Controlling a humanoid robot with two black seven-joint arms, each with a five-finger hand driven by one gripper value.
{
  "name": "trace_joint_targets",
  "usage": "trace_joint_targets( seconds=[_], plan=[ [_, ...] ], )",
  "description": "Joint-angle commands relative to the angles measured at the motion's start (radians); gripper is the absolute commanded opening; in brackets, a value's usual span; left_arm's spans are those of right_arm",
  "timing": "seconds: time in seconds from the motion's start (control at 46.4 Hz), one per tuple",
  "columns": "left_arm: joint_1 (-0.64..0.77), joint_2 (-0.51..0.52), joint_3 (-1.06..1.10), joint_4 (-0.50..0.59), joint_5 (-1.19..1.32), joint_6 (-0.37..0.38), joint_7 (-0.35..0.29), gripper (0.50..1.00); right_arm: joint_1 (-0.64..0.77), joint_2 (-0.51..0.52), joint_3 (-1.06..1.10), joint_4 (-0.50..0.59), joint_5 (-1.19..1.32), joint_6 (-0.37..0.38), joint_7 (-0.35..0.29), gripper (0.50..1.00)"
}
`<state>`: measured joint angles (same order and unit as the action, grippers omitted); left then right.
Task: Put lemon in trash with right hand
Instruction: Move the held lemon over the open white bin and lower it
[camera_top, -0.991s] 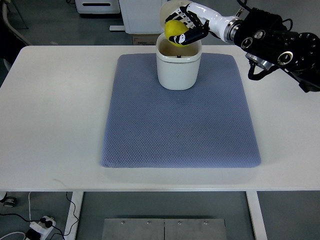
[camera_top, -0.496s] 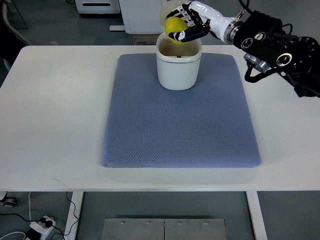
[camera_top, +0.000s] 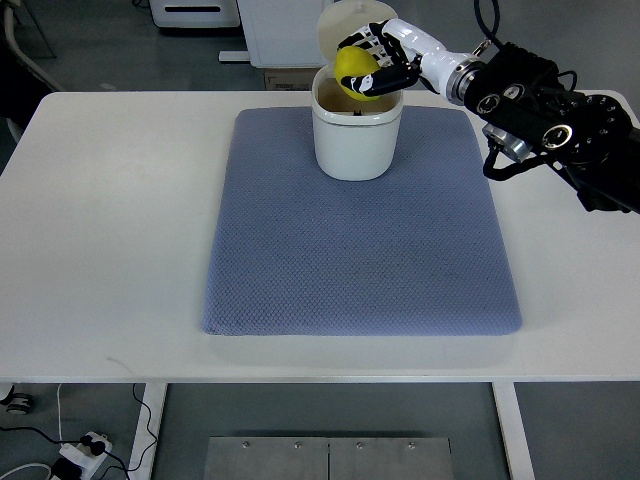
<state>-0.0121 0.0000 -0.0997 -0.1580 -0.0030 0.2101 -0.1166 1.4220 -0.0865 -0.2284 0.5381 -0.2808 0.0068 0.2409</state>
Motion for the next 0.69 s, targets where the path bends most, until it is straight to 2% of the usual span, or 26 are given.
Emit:
trace_joint_targets(
  seconds=[0.0, 0.129, 0.259, 0.323, 0.56, 0.668],
  plan=[
    [0.000, 0.000, 0.000, 0.000, 0.000, 0.000, 0.000, 1.000, -0.001, 0.002, 0.000, -0.003, 0.000, -0.001, 0.000, 0.500],
    [0.000, 0.000, 0.000, 0.000, 0.000, 0.000, 0.000, 1.000, -0.011, 0.008, 0.000, -0.015, 0.000, -0.001, -0.003, 0.502],
    [0.000, 0.000, 0.000, 0.000, 0.000, 0.000, 0.000, 1.000, -0.014, 0.011, 0.000, -0.021, 0.000, -0.001, -0.005, 0.602],
    [0.000, 0.000, 0.000, 0.000, 0.000, 0.000, 0.000, 1.000, -0.015, 0.011, 0.000, -0.021, 0.000, -0.001, -0.006, 0.633],
    [0.000, 0.000, 0.000, 0.000, 0.000, 0.000, 0.000, 1.000, -0.017, 0.013, 0.000, -0.021, 0.000, -0.027, -0.006, 0.711],
    [0.000, 0.000, 0.000, 0.000, 0.000, 0.000, 0.000, 1.000, -0.017, 0.013, 0.000, -0.021, 0.000, -0.027, -0.005, 0.719]
  ],
)
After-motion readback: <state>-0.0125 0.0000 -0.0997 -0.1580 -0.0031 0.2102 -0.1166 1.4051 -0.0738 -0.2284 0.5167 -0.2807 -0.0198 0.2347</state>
